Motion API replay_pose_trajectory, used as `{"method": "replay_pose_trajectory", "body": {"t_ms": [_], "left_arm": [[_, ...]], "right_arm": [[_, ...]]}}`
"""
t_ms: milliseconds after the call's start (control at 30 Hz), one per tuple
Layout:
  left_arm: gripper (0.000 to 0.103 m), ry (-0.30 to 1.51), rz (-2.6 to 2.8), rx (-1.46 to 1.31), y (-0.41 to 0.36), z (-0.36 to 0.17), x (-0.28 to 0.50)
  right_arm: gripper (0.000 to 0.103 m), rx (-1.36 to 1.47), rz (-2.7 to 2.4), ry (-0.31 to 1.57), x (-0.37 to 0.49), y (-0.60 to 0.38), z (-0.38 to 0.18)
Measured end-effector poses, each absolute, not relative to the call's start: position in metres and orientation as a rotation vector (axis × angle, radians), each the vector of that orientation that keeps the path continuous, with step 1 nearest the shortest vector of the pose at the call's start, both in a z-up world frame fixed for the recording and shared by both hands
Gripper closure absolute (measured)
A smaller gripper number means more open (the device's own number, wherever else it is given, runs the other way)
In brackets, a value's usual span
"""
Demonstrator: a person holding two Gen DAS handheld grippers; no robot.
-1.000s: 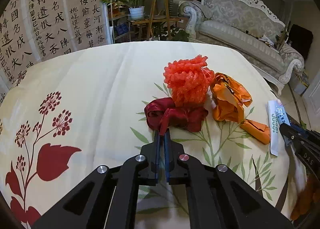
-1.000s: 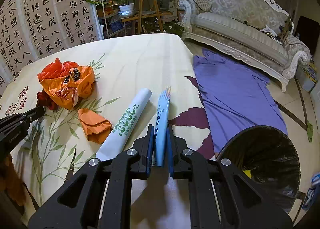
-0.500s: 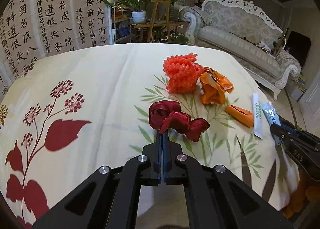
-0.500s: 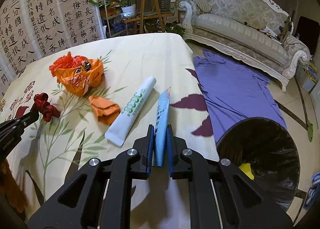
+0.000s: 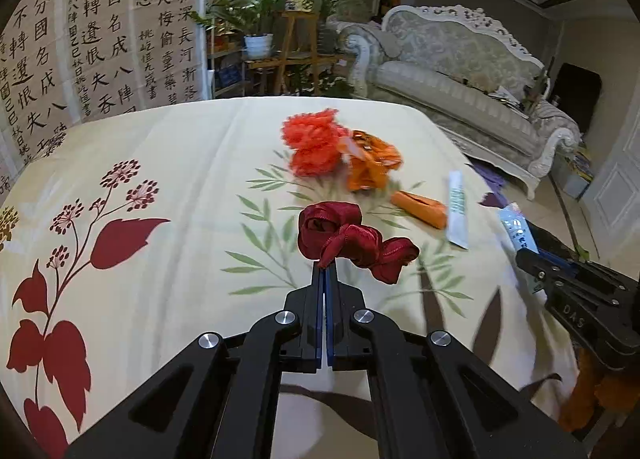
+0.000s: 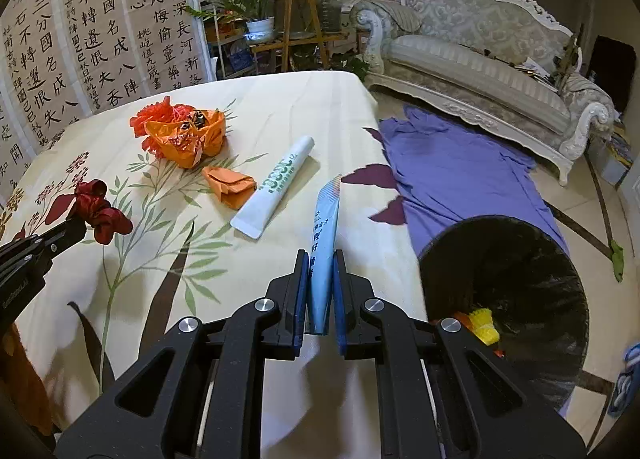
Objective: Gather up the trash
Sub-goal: 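Carry the cloth and blue tube over the bin and open both tools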
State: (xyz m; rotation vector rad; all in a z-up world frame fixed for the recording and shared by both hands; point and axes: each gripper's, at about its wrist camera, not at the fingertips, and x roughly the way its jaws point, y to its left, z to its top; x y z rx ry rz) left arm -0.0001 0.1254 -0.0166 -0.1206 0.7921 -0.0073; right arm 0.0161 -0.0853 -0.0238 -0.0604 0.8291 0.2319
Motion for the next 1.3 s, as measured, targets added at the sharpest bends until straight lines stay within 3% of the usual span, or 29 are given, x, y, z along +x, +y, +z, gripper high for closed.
{"method": "replay_pose_trajectory", "body": {"t_ms": [700, 1300], "left_arm": [[0.102, 0.749, -0.27, -0.028, -0.009, -0.001, 0.01], [0.102, 0.757, -0.337, 0.087, -0.097, -0.02, 0.042]], "right_arm": [[0.091, 0.037, -0.016, 0.783, -0.011, -0.198, -0.017], [0.091, 0.108, -0.143, 0.776, 0.001, -0.268, -0.036]]}}
